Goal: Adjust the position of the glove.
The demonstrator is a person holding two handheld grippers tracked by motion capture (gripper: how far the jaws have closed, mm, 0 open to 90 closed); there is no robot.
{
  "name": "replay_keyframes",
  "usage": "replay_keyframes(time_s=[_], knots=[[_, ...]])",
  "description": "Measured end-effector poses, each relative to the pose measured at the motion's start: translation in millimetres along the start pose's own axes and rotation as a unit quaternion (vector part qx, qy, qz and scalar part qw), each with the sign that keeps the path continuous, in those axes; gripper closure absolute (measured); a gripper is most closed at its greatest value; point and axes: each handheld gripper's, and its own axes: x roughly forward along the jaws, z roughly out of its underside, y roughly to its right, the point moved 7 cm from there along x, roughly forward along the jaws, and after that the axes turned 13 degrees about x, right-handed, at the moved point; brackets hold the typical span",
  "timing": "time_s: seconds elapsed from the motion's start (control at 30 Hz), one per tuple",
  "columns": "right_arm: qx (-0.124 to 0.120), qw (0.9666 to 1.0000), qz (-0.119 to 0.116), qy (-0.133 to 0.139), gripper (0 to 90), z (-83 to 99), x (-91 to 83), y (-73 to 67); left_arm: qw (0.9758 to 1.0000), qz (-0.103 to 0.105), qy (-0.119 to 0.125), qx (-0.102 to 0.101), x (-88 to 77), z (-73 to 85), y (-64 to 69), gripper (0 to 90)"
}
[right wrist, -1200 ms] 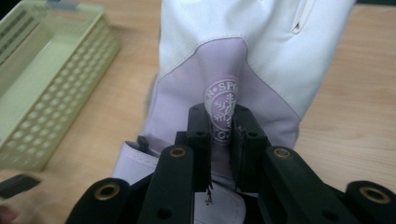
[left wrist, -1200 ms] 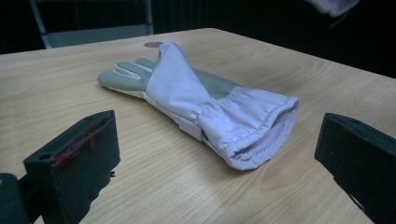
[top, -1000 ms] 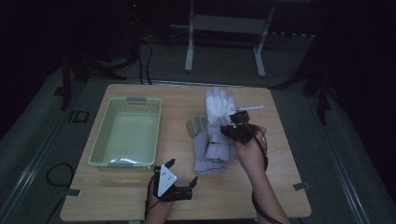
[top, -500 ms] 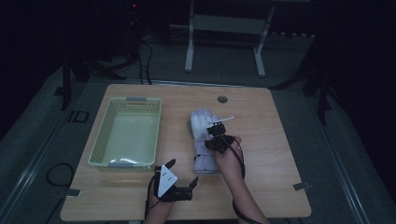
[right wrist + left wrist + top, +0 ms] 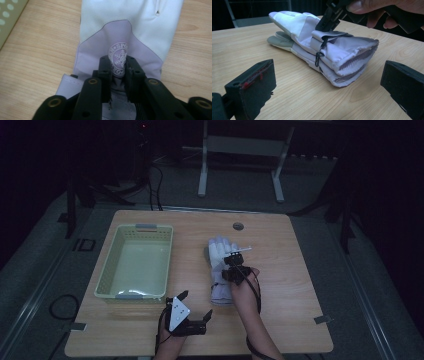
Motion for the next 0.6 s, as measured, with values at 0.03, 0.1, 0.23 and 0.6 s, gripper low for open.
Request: replay_keyframes(time_s=[0.03, 0.1, 0.23, 0.6], knots=[[-0.002, 1.0, -0.003, -0.003, 71.2, 0.3, 0.9, -0.6, 1.0, 0.0, 0.0, 0.0, 0.0, 0.0, 0.0, 0.1], [-0.002, 0.9999, -0.015, -0.004, 65.3, -0.6, 1.2, -0.4, 1.0, 0.0, 0.0, -0.001, 0.0, 0.0, -0.1, 0.1], [-0.01, 0.9988, -0.046, 0.014, 46.9, -5.9, -8.2, 2.3, 1.0, 0.002, -0.002, -0.002, 0.1, 0.2, -0.2, 0.1], [-0.037, 0.9919, -0.117, 0.033, 14.1, -6.2, -26.9, 23.4, 0.9995, 0.025, -0.01, -0.019, 2.7, 1.2, -1.6, 0.1]])
